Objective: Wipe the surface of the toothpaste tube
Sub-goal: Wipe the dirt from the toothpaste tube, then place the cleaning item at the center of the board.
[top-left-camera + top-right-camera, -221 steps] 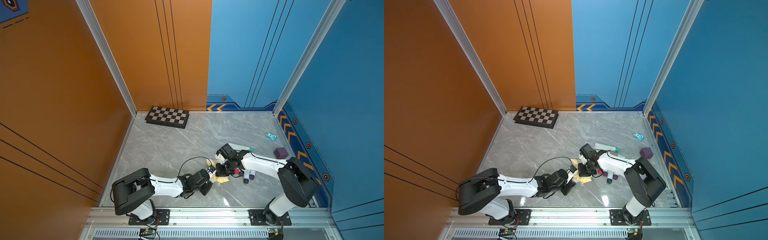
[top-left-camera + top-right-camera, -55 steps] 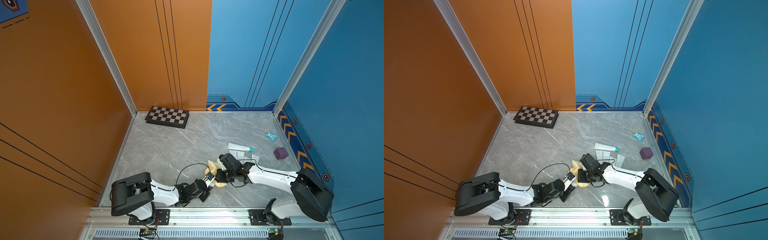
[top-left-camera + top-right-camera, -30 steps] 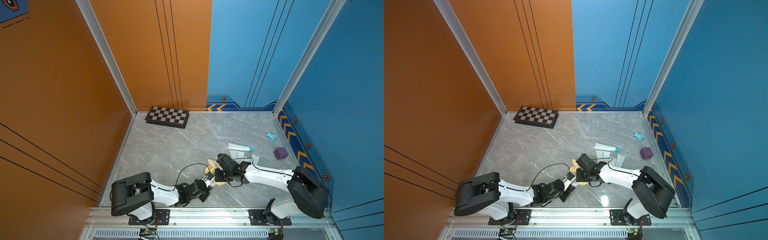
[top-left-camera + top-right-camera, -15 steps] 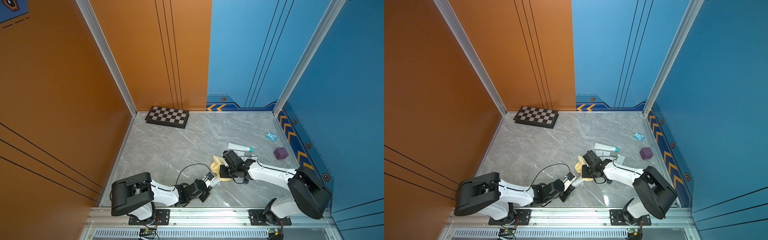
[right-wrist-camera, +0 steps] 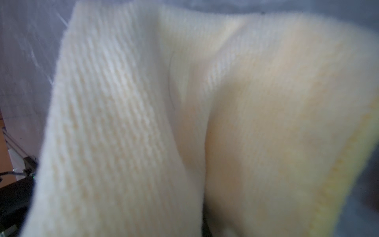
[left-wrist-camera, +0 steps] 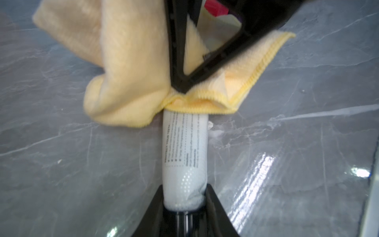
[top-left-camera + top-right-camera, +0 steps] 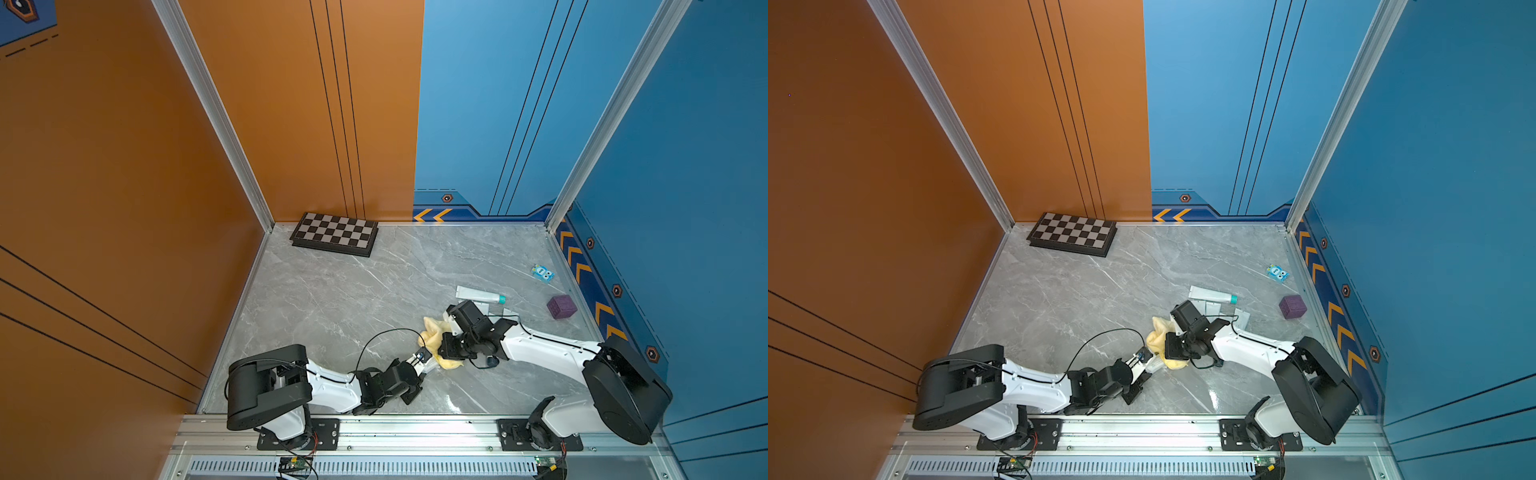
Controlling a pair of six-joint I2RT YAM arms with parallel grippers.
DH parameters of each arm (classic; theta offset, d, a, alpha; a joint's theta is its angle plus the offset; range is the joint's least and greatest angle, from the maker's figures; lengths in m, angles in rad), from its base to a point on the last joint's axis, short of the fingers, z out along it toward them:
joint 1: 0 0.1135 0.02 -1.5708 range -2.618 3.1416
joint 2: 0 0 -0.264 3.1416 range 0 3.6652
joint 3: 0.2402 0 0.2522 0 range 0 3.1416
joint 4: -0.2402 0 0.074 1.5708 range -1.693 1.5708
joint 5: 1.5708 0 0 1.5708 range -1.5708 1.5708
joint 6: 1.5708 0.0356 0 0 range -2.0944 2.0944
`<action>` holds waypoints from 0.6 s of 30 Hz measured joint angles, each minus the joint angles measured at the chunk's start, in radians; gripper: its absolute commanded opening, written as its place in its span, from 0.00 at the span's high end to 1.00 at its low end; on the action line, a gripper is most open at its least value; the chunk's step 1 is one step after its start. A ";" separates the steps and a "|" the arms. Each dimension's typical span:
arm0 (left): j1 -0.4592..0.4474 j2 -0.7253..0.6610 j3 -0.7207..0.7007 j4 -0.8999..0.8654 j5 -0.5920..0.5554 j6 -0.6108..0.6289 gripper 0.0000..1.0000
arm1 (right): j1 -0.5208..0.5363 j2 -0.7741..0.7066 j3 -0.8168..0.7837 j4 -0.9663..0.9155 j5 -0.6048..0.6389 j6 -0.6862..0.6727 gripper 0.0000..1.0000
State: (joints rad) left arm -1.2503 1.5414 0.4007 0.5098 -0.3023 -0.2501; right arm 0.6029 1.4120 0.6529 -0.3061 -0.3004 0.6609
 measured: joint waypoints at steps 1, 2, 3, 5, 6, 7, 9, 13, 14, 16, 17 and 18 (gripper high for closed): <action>-0.003 0.001 0.000 0.000 -0.009 0.003 0.82 | -0.050 -0.008 -0.003 -0.027 0.017 -0.009 1.00; -0.005 0.001 0.000 -0.001 -0.016 0.005 0.82 | -0.089 -0.013 -0.004 -0.049 0.031 -0.015 1.00; -0.008 0.001 0.000 -0.002 -0.026 0.008 0.82 | -0.127 -0.014 -0.004 -0.077 0.039 -0.022 1.00; -0.008 0.002 0.000 -0.009 -0.064 0.008 0.82 | -0.170 -0.015 0.004 -0.126 0.042 -0.037 1.00; -0.008 0.004 0.000 -0.010 -0.084 0.008 0.82 | -0.185 -0.015 0.015 -0.153 0.042 -0.041 1.00; -0.010 0.006 0.000 -0.010 -0.098 0.008 0.82 | -0.196 -0.015 0.028 -0.173 0.042 -0.044 1.00; -0.020 0.013 0.002 -0.011 -0.130 0.017 0.82 | -0.215 -0.015 0.067 -0.211 0.035 -0.050 1.00; -0.048 0.054 0.032 -0.011 -0.207 0.037 0.82 | -0.259 -0.005 0.203 -0.253 0.008 -0.066 1.00; -0.050 0.066 0.042 -0.011 -0.218 0.042 0.82 | -0.270 0.004 0.238 -0.254 0.005 -0.071 1.00; -0.051 0.095 0.068 -0.008 -0.241 0.052 0.82 | -0.293 0.040 0.313 -0.254 -0.005 -0.081 1.00; -0.051 0.104 0.076 -0.007 -0.246 0.054 0.82 | -0.300 0.060 0.338 -0.253 -0.008 -0.086 1.00; -0.052 0.113 0.084 -0.007 -0.254 0.058 0.82 | -0.307 0.085 0.362 -0.253 -0.010 -0.090 1.00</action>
State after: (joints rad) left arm -1.3022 1.6539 0.4847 0.5030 -0.5564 -0.1925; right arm 0.2962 1.4967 1.0153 -0.5587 -0.3107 0.5709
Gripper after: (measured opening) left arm 0.296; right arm 0.060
